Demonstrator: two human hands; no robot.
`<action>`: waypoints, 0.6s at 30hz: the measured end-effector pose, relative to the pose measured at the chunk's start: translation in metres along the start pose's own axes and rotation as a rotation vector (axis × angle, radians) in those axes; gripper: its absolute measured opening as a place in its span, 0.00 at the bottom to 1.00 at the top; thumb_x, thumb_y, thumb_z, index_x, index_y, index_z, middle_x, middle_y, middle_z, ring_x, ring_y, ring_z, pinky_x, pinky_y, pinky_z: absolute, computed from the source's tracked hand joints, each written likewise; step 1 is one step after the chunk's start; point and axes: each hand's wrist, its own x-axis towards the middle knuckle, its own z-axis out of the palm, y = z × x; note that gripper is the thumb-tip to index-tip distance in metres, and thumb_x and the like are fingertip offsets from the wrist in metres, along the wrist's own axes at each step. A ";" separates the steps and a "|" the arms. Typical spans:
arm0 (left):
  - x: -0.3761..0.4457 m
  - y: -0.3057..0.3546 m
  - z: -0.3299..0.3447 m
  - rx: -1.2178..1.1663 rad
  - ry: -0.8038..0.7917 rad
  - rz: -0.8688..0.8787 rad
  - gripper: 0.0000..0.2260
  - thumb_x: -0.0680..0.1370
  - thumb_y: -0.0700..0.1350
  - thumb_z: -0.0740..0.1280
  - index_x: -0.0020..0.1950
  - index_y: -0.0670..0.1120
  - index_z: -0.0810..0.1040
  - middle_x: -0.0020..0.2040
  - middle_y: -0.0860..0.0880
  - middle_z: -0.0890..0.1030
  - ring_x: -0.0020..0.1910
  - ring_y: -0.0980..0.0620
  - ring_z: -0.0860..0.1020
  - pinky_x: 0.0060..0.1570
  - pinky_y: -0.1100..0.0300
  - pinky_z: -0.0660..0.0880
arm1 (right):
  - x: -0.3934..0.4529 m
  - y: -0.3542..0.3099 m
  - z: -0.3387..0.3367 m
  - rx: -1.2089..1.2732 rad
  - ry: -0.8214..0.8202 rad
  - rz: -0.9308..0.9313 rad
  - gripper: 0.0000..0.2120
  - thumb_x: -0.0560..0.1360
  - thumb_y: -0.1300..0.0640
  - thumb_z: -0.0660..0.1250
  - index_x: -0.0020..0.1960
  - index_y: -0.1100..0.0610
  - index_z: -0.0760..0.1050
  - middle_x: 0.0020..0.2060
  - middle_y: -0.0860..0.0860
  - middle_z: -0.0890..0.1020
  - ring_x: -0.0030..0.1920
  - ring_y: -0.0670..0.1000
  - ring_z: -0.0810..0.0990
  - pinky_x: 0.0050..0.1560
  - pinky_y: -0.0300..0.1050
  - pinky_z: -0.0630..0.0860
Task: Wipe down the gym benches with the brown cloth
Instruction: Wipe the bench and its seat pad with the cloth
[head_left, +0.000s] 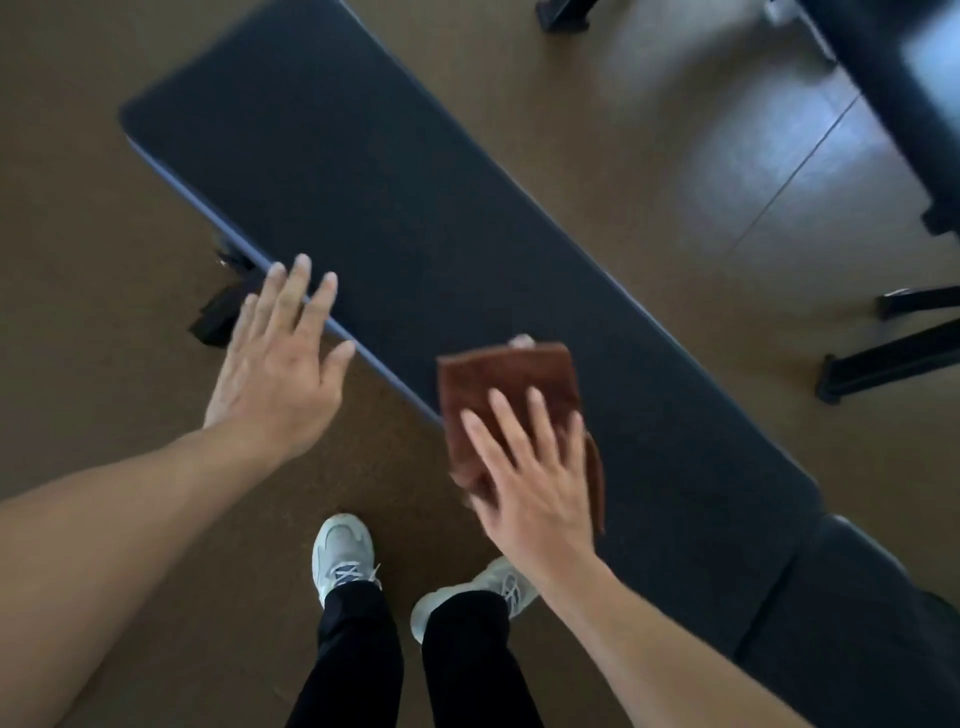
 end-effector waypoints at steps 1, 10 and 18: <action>0.002 0.009 0.003 -0.012 -0.037 0.014 0.29 0.84 0.53 0.58 0.84 0.50 0.53 0.85 0.48 0.48 0.84 0.49 0.43 0.82 0.49 0.44 | -0.040 0.023 0.006 0.004 0.009 0.149 0.43 0.73 0.39 0.71 0.84 0.46 0.58 0.84 0.50 0.57 0.84 0.61 0.53 0.78 0.76 0.54; 0.015 0.037 -0.009 0.356 -0.203 0.008 0.33 0.84 0.61 0.53 0.84 0.49 0.47 0.85 0.43 0.48 0.83 0.40 0.48 0.78 0.48 0.60 | -0.083 0.032 0.002 0.068 -0.076 0.591 0.38 0.82 0.30 0.48 0.85 0.42 0.37 0.83 0.56 0.60 0.83 0.63 0.52 0.78 0.71 0.57; 0.018 0.027 -0.005 0.255 -0.142 0.008 0.23 0.85 0.50 0.52 0.80 0.47 0.65 0.82 0.42 0.61 0.81 0.39 0.58 0.73 0.41 0.66 | 0.105 -0.057 -0.032 0.208 -0.057 -0.016 0.33 0.82 0.39 0.60 0.84 0.44 0.54 0.86 0.48 0.53 0.85 0.58 0.43 0.82 0.69 0.42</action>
